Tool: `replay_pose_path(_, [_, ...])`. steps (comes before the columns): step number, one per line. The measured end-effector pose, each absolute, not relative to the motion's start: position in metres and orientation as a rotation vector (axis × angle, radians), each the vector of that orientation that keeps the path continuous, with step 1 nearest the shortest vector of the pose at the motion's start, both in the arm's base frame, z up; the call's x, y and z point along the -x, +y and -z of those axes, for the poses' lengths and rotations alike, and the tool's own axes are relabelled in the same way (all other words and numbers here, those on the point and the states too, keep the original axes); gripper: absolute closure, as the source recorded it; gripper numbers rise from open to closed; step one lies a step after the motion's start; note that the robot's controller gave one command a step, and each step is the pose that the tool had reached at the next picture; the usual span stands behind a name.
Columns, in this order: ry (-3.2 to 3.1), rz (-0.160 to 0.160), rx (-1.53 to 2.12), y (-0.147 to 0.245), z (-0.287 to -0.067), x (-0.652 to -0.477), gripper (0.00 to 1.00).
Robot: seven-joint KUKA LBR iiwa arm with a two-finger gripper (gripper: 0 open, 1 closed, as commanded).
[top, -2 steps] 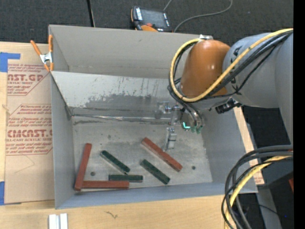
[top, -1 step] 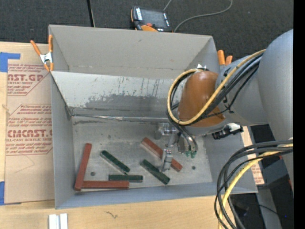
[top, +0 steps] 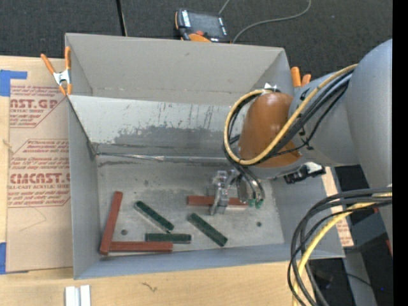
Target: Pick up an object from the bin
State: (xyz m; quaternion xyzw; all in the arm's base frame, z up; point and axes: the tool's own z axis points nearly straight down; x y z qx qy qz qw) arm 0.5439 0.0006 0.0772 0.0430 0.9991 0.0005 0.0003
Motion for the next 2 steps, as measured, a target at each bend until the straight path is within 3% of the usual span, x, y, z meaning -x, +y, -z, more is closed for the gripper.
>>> replay_pose_path(1, [3.110,-0.002,0.384,0.055,-0.205,-0.546,1.00])
replay_pose_path(2, [3.104,0.004,0.449,-0.005,-0.238,-0.536,1.00])
